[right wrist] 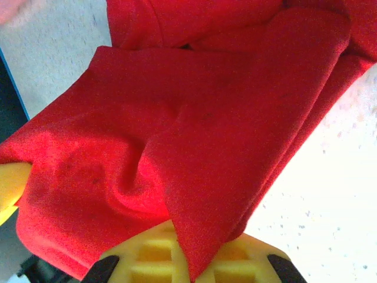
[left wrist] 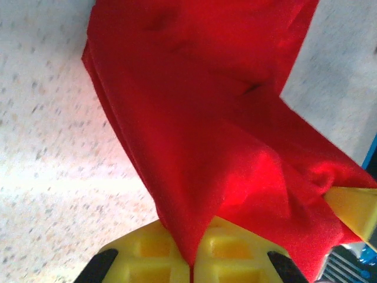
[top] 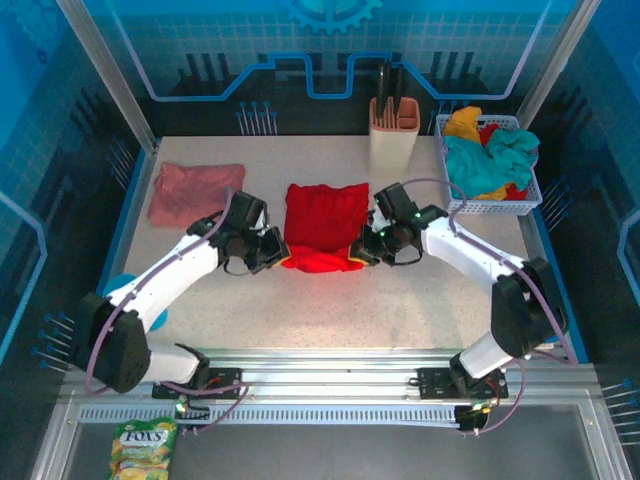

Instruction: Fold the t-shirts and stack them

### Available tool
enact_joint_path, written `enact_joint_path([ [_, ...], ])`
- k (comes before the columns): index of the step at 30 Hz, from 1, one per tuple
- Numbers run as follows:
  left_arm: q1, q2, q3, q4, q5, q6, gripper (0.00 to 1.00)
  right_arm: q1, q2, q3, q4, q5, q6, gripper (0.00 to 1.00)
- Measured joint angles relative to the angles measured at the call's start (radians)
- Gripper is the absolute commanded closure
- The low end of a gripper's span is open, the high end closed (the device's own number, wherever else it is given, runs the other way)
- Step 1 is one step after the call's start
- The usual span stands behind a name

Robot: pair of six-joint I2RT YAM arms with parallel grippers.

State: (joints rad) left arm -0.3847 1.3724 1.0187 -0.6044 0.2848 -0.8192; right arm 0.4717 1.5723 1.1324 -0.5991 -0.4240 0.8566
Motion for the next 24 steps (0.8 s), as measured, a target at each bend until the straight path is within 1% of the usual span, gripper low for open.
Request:
enact_joint_path([
  [5,0.036,0.142,0.167,-0.006,0.039,0.045,1.0,-0.075,0.138,0.131,-0.034,-0.049,-0.052,1.0],
  [7,0.043,0.187,0.229,-0.007,0.048,0.062,1.0,-0.091,0.179,0.183,-0.053,-0.056,-0.069,1.0],
  [10,0.051,0.216,0.276,-0.019,0.053,0.084,1.0,-0.095,0.202,0.223,-0.067,-0.063,-0.085,1.0],
  [14,0.056,0.213,0.251,-0.01,0.068,0.09,1.0,-0.088,0.198,0.209,-0.064,-0.067,-0.087,1.0],
  [20,0.056,0.185,0.135,0.0,0.091,0.088,1.0,-0.068,0.136,0.106,-0.051,-0.071,-0.066,1.0],
  [24,0.054,0.09,0.031,0.009,0.09,0.077,1.0,-0.017,0.071,0.05,-0.045,-0.051,-0.045,1.0],
])
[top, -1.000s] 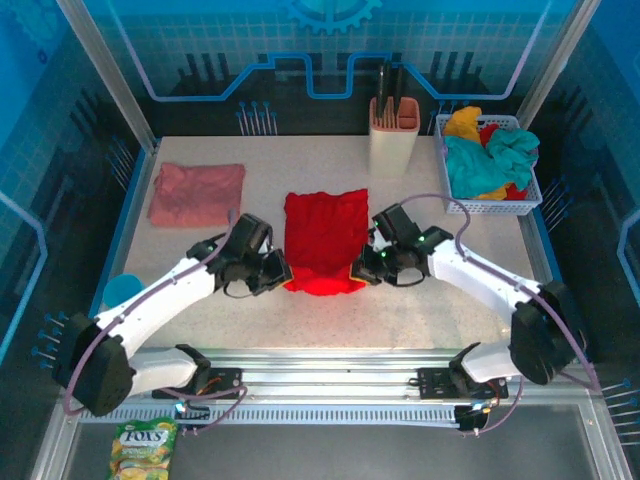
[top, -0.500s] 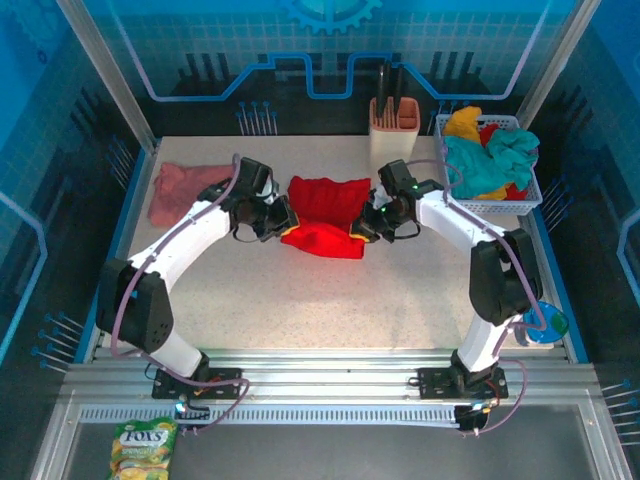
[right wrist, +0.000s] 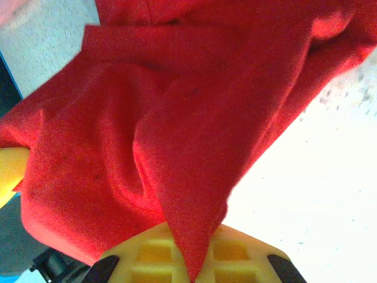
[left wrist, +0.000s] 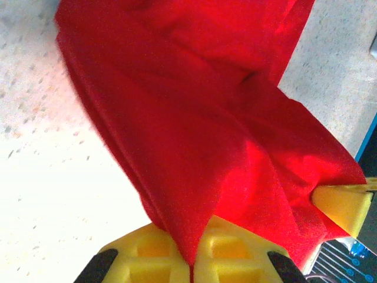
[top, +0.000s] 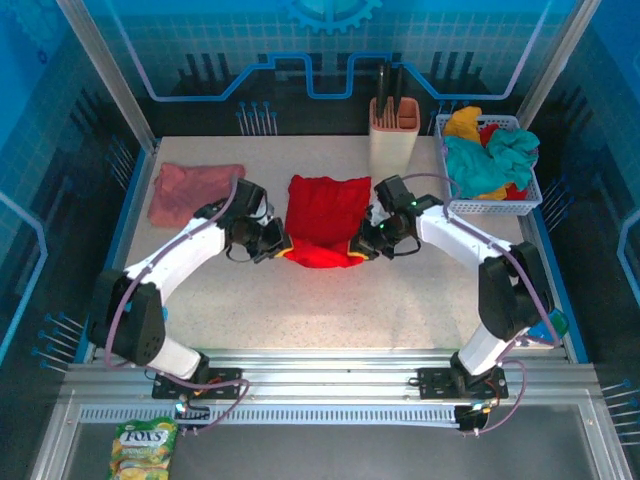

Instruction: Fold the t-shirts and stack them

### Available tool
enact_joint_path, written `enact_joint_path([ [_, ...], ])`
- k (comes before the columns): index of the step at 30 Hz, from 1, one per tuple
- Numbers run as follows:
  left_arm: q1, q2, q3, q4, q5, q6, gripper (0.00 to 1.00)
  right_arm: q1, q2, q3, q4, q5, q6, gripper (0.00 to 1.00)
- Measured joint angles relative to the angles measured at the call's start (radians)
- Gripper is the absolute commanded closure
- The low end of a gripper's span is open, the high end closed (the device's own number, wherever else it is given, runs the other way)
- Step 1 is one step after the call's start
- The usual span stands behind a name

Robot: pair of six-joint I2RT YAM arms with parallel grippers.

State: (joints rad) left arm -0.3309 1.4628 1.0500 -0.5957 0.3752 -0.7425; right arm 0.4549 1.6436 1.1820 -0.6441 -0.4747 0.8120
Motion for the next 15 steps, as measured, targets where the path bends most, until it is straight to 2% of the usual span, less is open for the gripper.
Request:
enact_joint_path([
  [8,-0.063,-0.334,-0.26,-0.01,-0.012,-0.084,1.0,0.122,-0.205,-0.227,0.031,0.061,0.091,1.0],
  [15,-0.224,-0.515,-0.397,-0.04,-0.051,-0.212,1.0,0.245,-0.362,-0.414,0.054,0.112,0.197,1.0],
])
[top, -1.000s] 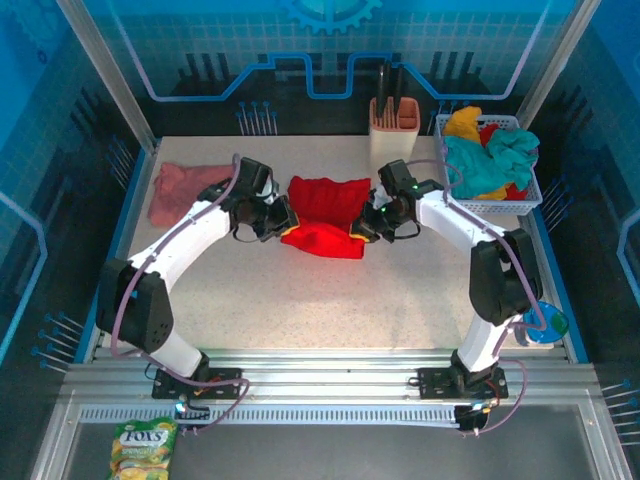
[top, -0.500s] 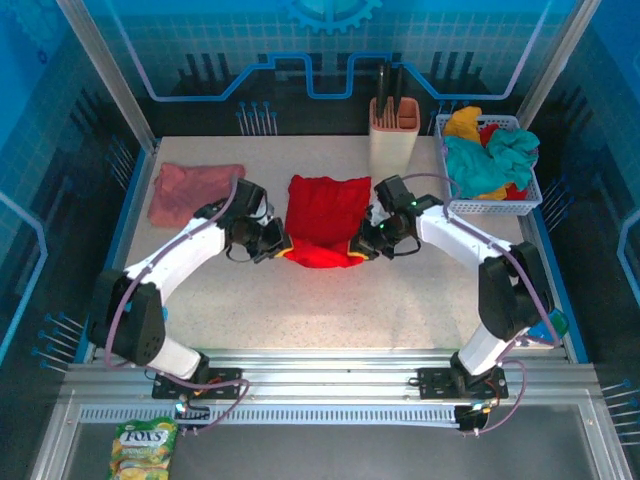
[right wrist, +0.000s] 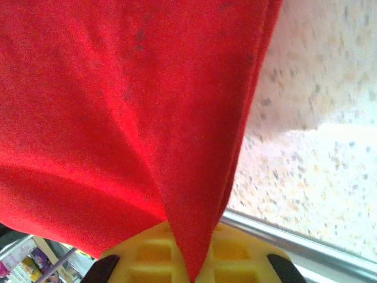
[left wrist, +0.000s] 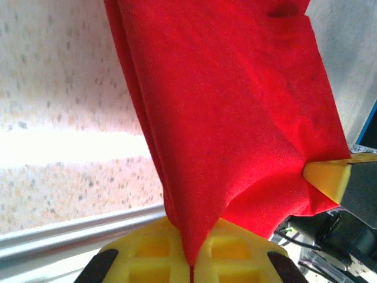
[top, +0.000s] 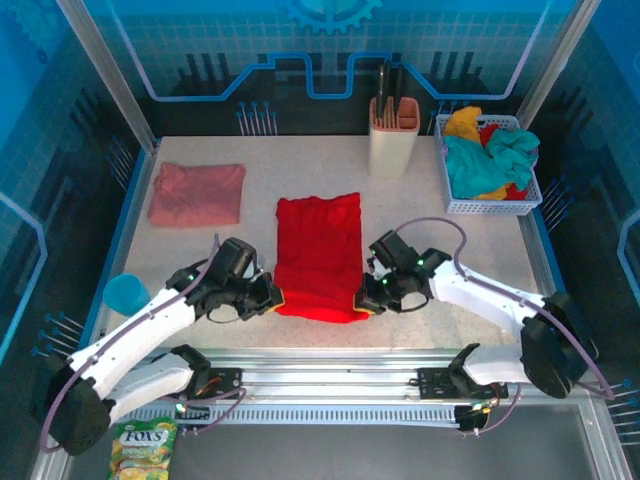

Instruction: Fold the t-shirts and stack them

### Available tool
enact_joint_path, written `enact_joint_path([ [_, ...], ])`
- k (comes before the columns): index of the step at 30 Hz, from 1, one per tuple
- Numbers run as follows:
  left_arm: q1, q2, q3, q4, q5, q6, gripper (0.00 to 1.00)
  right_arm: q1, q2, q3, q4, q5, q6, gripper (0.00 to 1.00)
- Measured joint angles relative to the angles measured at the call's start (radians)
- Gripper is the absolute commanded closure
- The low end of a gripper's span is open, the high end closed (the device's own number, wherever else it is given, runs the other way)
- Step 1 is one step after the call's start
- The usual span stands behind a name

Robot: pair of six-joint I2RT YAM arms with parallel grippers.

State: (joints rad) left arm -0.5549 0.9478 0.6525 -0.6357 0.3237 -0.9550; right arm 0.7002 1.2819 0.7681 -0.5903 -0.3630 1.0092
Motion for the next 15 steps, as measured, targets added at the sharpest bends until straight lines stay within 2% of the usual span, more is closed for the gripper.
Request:
enact_joint_path([
  [3,-0.051,-0.08,-0.02,-0.034,-0.02,-0.061,1.0,0.041,-0.06,-0.043,-0.001,0.01,0.045,1.0],
  [7,-0.058,-0.13,-0.011,-0.069,-0.039,-0.101,1.0,0.038,-0.112,-0.032,-0.006,0.014,0.066,1.0],
  [11,-0.032,-0.029,0.083,-0.093,-0.048,-0.088,1.0,-0.025,-0.05,0.081,-0.061,0.006,0.024,1.0],
  [15,0.072,0.12,0.194,-0.082,-0.038,-0.03,1.0,-0.11,0.074,0.241,-0.093,-0.023,-0.048,1.0],
])
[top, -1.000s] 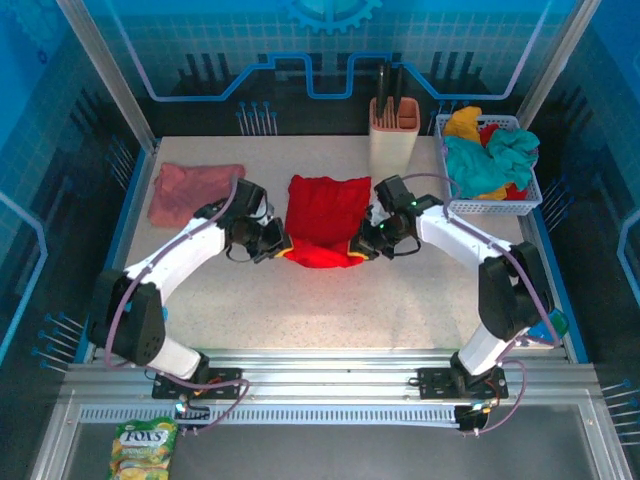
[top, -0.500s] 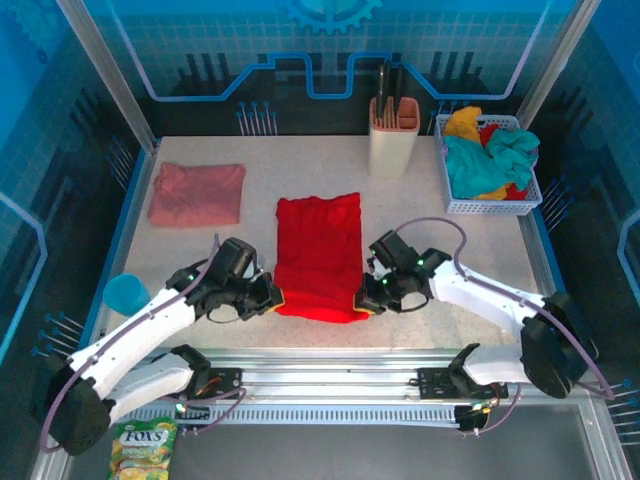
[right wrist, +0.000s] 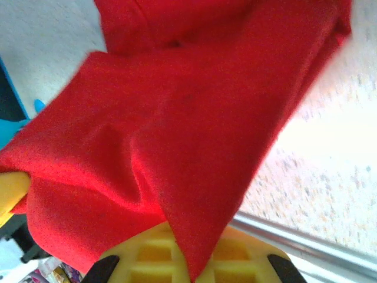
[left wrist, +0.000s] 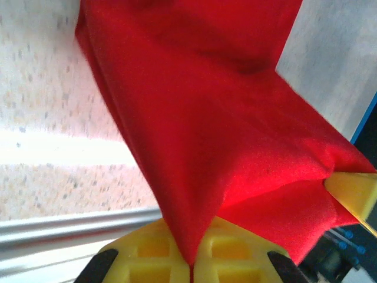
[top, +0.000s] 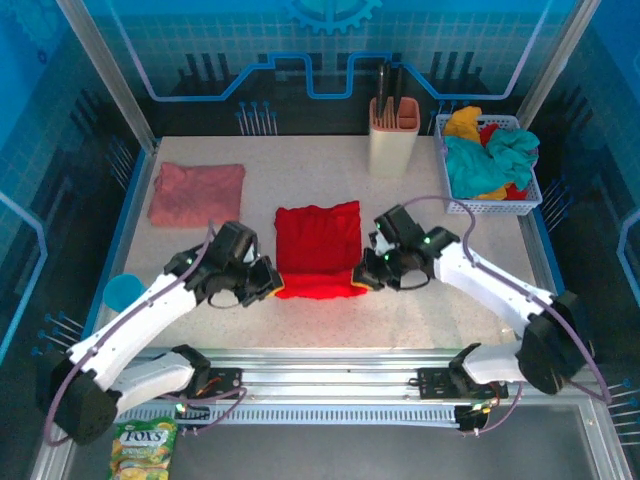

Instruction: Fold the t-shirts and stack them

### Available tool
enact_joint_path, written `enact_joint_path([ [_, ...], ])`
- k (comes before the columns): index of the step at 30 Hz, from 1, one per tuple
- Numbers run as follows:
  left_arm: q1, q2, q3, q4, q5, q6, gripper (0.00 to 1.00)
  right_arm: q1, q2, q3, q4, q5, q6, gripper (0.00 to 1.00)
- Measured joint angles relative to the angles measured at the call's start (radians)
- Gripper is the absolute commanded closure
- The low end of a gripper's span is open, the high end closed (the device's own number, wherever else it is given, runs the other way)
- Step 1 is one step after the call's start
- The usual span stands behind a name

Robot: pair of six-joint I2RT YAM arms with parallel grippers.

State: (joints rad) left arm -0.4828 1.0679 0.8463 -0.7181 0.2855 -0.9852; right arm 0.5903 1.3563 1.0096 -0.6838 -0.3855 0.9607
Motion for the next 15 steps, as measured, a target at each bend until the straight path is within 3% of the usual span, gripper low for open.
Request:
enact_joint_path([
  [6,0.143,0.201,0.16,0.014,0.031,0.107,1.0,-0.089,0.214,0.212,-0.026,-0.061,-0.116,1.0],
  [15,0.205,0.468,0.342,0.061,0.081,0.185,1.0,-0.185,0.448,0.359,-0.035,-0.127,-0.187,1.0],
])
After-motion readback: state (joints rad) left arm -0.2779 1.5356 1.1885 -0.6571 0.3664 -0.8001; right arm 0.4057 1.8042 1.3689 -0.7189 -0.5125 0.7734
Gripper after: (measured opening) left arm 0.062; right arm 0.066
